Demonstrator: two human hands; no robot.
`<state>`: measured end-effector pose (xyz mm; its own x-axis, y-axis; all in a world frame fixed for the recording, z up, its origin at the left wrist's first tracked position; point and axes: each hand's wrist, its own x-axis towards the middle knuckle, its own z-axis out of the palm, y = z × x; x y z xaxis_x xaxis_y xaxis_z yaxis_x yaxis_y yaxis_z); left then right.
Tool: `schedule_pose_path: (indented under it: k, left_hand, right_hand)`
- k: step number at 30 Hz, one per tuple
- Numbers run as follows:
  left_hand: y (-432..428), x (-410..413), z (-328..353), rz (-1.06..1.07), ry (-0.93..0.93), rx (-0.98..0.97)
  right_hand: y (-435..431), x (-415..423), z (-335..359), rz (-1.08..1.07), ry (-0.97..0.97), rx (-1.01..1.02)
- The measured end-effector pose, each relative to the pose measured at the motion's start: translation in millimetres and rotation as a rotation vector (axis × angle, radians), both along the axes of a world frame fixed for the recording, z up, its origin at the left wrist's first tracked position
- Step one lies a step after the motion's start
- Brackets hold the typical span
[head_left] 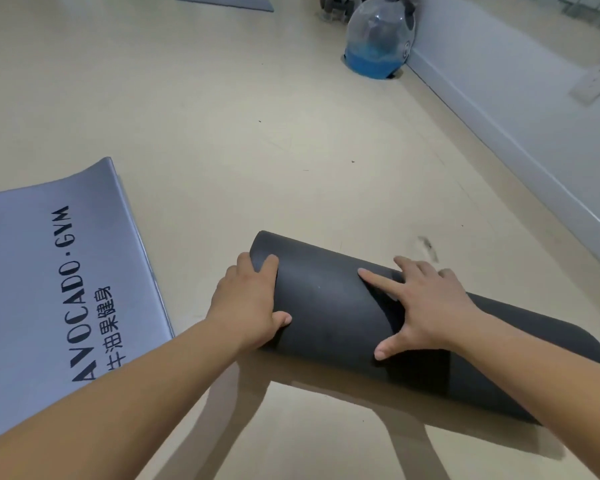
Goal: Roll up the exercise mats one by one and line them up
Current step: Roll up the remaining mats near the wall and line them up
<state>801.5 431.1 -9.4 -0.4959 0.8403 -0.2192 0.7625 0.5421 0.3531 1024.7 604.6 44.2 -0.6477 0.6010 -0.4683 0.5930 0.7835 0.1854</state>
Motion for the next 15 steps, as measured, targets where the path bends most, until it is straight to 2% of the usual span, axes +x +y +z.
schedule_pose_path:
  k: [3,8,15]
  left_hand:
    - [3.9,12.8,0.9,-0.013,0.046,-0.033]
    - [26.1,46.8,2.6,-0.076,0.06,-0.022]
    - [98.1,157.4,14.2,-0.338,0.034,-0.036]
  right_hand:
    - [15.4,22.1,0.1,-0.119,-0.009,-0.129]
    - [13.7,72.3,-7.4,-0.211,0.034,-0.095]
    - [14.7,229.2,-13.8,-0.428,0.06,-0.055]
